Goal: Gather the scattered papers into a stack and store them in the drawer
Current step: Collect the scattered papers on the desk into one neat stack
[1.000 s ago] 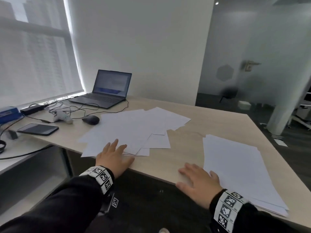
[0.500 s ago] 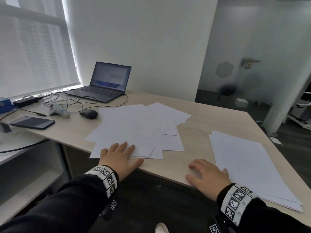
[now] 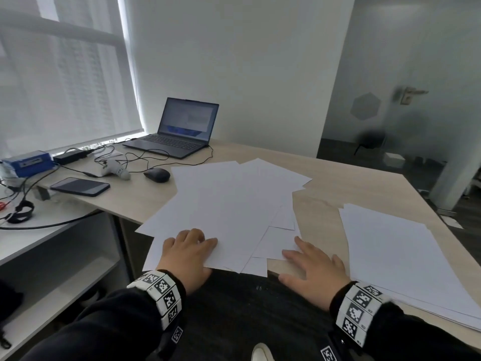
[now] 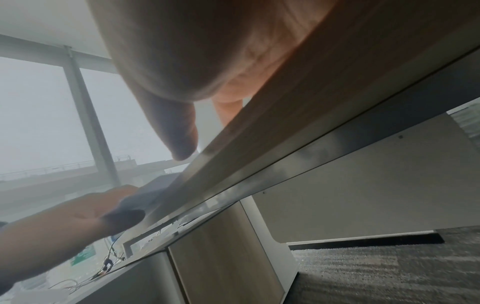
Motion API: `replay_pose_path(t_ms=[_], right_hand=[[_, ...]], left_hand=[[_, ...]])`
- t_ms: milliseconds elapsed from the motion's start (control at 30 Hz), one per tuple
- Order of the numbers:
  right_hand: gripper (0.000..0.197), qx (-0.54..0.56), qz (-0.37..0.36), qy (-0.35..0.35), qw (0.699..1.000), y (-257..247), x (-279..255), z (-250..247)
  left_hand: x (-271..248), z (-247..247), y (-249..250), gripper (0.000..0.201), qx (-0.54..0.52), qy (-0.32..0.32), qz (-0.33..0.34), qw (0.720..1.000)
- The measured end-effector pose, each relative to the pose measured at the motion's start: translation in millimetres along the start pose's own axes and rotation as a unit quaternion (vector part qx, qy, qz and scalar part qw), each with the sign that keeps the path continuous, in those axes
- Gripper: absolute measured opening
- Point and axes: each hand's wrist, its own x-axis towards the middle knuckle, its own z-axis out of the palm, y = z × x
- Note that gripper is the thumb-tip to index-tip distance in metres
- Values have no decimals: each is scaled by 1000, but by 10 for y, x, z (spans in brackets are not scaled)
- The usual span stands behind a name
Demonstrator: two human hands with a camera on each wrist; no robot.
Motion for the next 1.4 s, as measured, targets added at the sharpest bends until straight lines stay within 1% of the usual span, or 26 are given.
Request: replay_pose_path(t_ms=[67,167,267,333,367,433,500,567,667,700,733,800,867,933,967,1000,1067,1133,1167,1200,1233,1267,1300,1333,1400], right_hand=[[71,1,-16,1,1000,-46,23,15],[60,25,-26,21,999,-93,38,1],[42,26,-30,54,998,-107,34,-22],[42,23,-36,71,997,-80,38,-7],[44,22,-39,74,996,-65,41,7],[44,29,-42,85,995,-41,43,23],[35,48,-43,101,993,-36,28,10],[28,70,-39,111,991,-26,22,1],[33,74,-36,115,990,-15,19,17],[36,75,-37,119,989,-7,21,31],[39,82,-37,125,988,-5,28,40],[40,103,-39,132,985,3,39,53],[32,132,-47,138,980,30,63,73],[24,173,-45,158,971,48,68,76],[22,193,-42,164,967,51,60,70],[23,212,-40,167,962,53,51,64],[24,238,-44,167,956,64,36,58],[25,242,-50,163,955,76,33,63],[25,243,-53,159,955,79,33,66],[25,242,-54,157,956,82,33,65],[26,243,-57,158,955,85,36,66],[26,245,-61,161,954,90,39,68],[27,249,-63,163,953,91,40,72],[27,252,-65,164,952,93,39,78],[26,256,-62,164,951,101,37,84]], left_hand=[[-9,-19,-21,55,-17,-2,0,1000],[-9,-52,-32,39,-33,12,18,999],[-2,-119,-44,24,-44,15,31,998],[9,-157,-75,20,-53,11,32,998],[11,-163,-95,21,-57,10,35,998],[-3,-153,-118,33,-67,0,46,997],[-49,-148,-106,50,-69,-2,69,995],[-96,-165,-79,58,-89,-4,82,993],[-93,-160,-81,56,-130,-15,57,990],[-81,-155,-79,52,-147,-13,42,988],[-64,-165,-68,44,-176,-7,18,984],[-10,-218,-9,29,-256,9,-43,966],[51,-297,76,29,-334,23,-99,937],[112,-350,160,37,-378,42,-121,917],[126,-366,209,38,-384,43,-120,915],[127,-377,258,38,-379,39,-112,918],[119,-366,360,37,-351,19,-76,933],[94,-327,444,36,-307,-8,-9,952],[77,-301,477,42,-267,-30,27,963],[65,-267,494,57,-217,-58,54,973],[58,-226,496,75,-174,-79,70,979],[60,-180,486,87,-143,-95,79,982],[60,-140,470,91,-126,-99,84,984],[59,-108,442,87,-118,-88,88,985],[61,-64,353,66,-121,-50,89,987]])
